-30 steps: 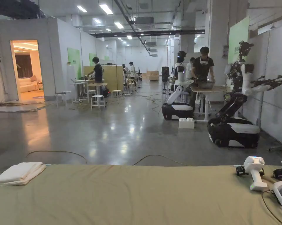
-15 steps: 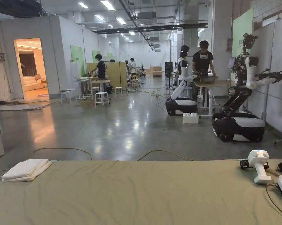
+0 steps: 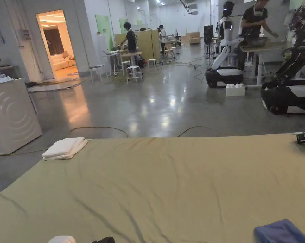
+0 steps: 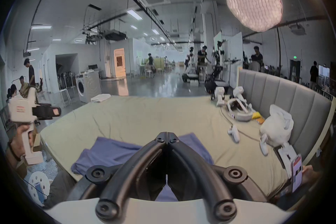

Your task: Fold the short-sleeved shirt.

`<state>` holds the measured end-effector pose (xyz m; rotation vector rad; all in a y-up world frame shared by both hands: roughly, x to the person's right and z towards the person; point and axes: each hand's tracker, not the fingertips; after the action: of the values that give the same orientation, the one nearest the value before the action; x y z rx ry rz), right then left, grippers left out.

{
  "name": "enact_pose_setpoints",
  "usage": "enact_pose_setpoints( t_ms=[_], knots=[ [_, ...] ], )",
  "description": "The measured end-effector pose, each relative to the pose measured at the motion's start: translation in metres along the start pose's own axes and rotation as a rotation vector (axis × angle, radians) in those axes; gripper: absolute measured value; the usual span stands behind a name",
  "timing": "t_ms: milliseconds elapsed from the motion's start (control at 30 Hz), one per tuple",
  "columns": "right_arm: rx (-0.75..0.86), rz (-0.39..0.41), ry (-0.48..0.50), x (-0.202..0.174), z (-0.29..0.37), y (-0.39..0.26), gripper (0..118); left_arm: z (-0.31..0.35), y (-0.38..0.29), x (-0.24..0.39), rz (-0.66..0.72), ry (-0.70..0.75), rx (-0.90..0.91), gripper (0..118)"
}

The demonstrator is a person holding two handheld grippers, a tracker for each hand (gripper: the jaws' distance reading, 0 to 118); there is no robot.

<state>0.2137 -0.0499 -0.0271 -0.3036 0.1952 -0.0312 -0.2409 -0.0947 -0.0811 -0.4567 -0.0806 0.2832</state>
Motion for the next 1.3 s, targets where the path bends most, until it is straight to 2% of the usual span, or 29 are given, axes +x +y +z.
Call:
enact_pose_setpoints(
  t_ms=[33, 67, 100, 133, 267, 400, 500, 533, 600, 633, 667, 700, 767, 1000, 1033, 1067, 1100, 1200, 1267, 1300],
  knots=[
    [-0.025, -0.028, 0.011, 0.004, -0.001, -0.005, 0, -0.018, -0.006, -0.016, 0.055, -0.056, -0.006, 11],
    [-0.040, -0.047, 0.013, 0.007, -0.002, -0.009, 0, -0.034, -0.008, -0.027, 0.113, -0.063, -0.027, 34],
    [-0.060, -0.065, 0.004, 0.011, -0.003, -0.012, 0, -0.053, -0.011, -0.036, 0.136, -0.009, -0.063, 64],
    [-0.082, -0.072, -0.011, 0.014, -0.006, -0.016, 0, -0.069, -0.013, -0.042, 0.141, 0.030, -0.096, 71],
    [-0.144, -0.076, -0.057, 0.027, -0.016, -0.026, 0, -0.147, -0.016, -0.069, 0.080, 0.145, -0.233, 71],
    [-0.198, -0.096, -0.090, 0.037, -0.027, -0.033, 0, -0.214, -0.033, -0.088, 0.125, 0.191, -0.400, 71],
    [-0.230, -0.104, -0.113, 0.040, -0.032, -0.036, 0, -0.249, -0.039, -0.087, 0.046, 0.237, -0.446, 70],
    [-0.246, -0.107, -0.117, 0.042, -0.035, -0.038, 0, -0.253, -0.041, -0.088, 0.059, 0.228, -0.451, 65],
    [-0.271, -0.098, -0.130, 0.042, -0.038, -0.040, 0, -0.268, -0.041, -0.093, 0.157, 0.200, -0.476, 39],
    [-0.285, -0.090, -0.134, 0.043, -0.040, -0.041, 0, -0.274, -0.041, -0.093, 0.166, 0.216, -0.487, 33],
    [-0.298, -0.079, -0.144, 0.044, -0.042, -0.043, 0, -0.278, -0.042, -0.094, 0.141, 0.272, -0.497, 33],
    [-0.305, -0.072, -0.153, 0.044, -0.043, -0.044, 0, -0.282, -0.044, -0.093, 0.107, 0.292, -0.513, 18],
    [-0.326, -0.078, -0.148, 0.048, -0.052, -0.046, 0, -0.288, -0.049, -0.092, 0.064, 0.273, -0.553, 17],
    [-0.339, -0.133, -0.070, 0.072, -0.108, -0.032, 2, -0.295, -0.042, -0.101, 0.110, 0.281, -0.591, 12],
    [-0.353, -0.147, -0.050, 0.082, -0.129, -0.025, 15, -0.298, -0.041, -0.100, 0.105, 0.285, -0.600, 12],
    [-0.384, -0.168, -0.025, 0.089, -0.145, -0.021, 41, -0.299, -0.041, -0.099, 0.092, 0.289, -0.611, 12],
    [-0.441, -0.185, -0.009, 0.104, -0.166, -0.021, 78, -0.300, -0.040, -0.096, 0.061, 0.294, -0.623, 12],
    [-0.489, -0.186, 0.021, 0.137, -0.234, -0.028, 79, -0.302, -0.038, -0.096, 0.017, 0.294, -0.640, 12],
    [-0.604, -0.174, -0.052, 0.156, -0.283, -0.042, 79, -0.303, -0.036, -0.097, 0.020, 0.283, -0.660, 12],
    [-0.660, -0.138, -0.086, 0.163, -0.307, -0.051, 79, -0.303, -0.036, -0.098, 0.027, 0.281, -0.664, 12]
  ],
)
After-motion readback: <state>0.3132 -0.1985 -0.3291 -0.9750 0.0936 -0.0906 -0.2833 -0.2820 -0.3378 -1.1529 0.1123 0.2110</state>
